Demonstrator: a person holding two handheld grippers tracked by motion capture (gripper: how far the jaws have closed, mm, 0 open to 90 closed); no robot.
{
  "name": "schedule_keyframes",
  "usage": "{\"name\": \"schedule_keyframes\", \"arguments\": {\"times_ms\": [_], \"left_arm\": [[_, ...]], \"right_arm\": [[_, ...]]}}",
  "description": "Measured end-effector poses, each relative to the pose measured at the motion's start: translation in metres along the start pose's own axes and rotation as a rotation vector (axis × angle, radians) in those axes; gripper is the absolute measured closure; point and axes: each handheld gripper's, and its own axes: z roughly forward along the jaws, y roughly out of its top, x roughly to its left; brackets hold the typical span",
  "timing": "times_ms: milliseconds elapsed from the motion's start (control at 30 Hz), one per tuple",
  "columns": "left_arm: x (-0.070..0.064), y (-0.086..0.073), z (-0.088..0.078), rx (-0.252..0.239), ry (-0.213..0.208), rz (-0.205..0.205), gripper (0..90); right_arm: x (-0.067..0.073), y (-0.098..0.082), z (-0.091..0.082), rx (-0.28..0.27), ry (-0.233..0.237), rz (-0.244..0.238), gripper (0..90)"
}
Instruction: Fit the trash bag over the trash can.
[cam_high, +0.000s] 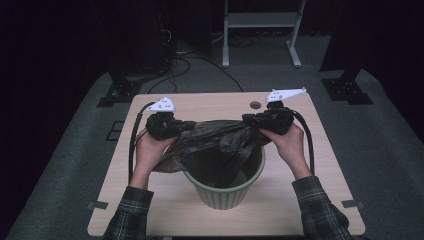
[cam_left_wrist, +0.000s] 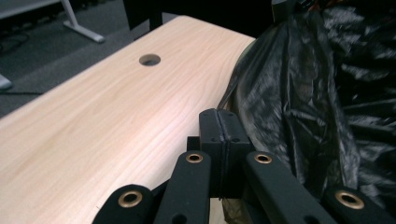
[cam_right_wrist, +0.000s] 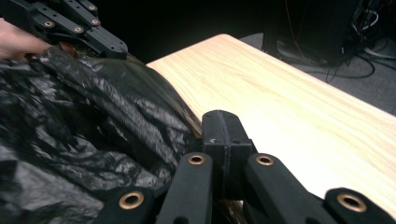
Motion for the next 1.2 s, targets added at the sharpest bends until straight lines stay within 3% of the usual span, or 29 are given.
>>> {"name": "schedule_keyframes", "arguments": {"times_ms": [133,233,333,400,533,567,667,767,833,933,1133,1200], "left_arm": [[0.002,-0.009,0.010,0.053,-0.009,-0.014,89.7],[0.003,-0.013,0.009,0.046,-0.009,-0.018,89.6],[0.002,-0.012,0.007,0.041,-0.005,-0.015,89.7],[0.001,-0.010,0.005,0.038,-0.004,-0.011,89.7],[0.000,-0.008,0.004,0.037,-0.004,-0.002,89.7],[-0.001,-0.007,0.004,0.036,-0.003,-0.004,89.6],[-0.001,-0.007,0.004,0.035,-0.005,-0.005,89.7],[-0.002,-0.007,0.003,0.035,-0.006,-0.001,89.7],[-0.002,-0.006,0.003,0.035,-0.004,-0.001,89.7],[-0.002,-0.007,0.002,0.033,-0.006,-0.004,89.7],[-0.002,-0.006,0.001,0.032,-0.003,-0.003,89.7],[-0.002,-0.007,0.001,0.034,-0.003,-0.004,89.7]], "right_arm": [[-0.005,-0.009,0.009,0.030,-0.005,0.019,90.0],[-0.006,-0.014,0.010,0.035,-0.006,0.021,89.9],[-0.006,-0.013,0.004,0.014,-0.029,0.017,85.5],[-0.005,-0.007,-0.006,-0.036,-0.035,0.018,80.1],[0.004,0.009,-0.019,-0.087,0.009,-0.009,76.1],[0.010,0.016,-0.019,-0.085,0.047,-0.024,74.0],[0.018,0.021,-0.015,-0.092,0.085,-0.053,71.6],[0.027,0.025,-0.002,-0.055,0.134,-0.076,68.1],[0.028,0.025,0.005,-0.034,0.134,-0.086,67.2],[0.029,0.025,0.010,-0.014,0.129,-0.090,67.3],[0.031,0.023,0.018,0.020,0.089,-0.117,89.9],[0.031,0.023,0.017,0.015,0.096,-0.113,89.9]]}}
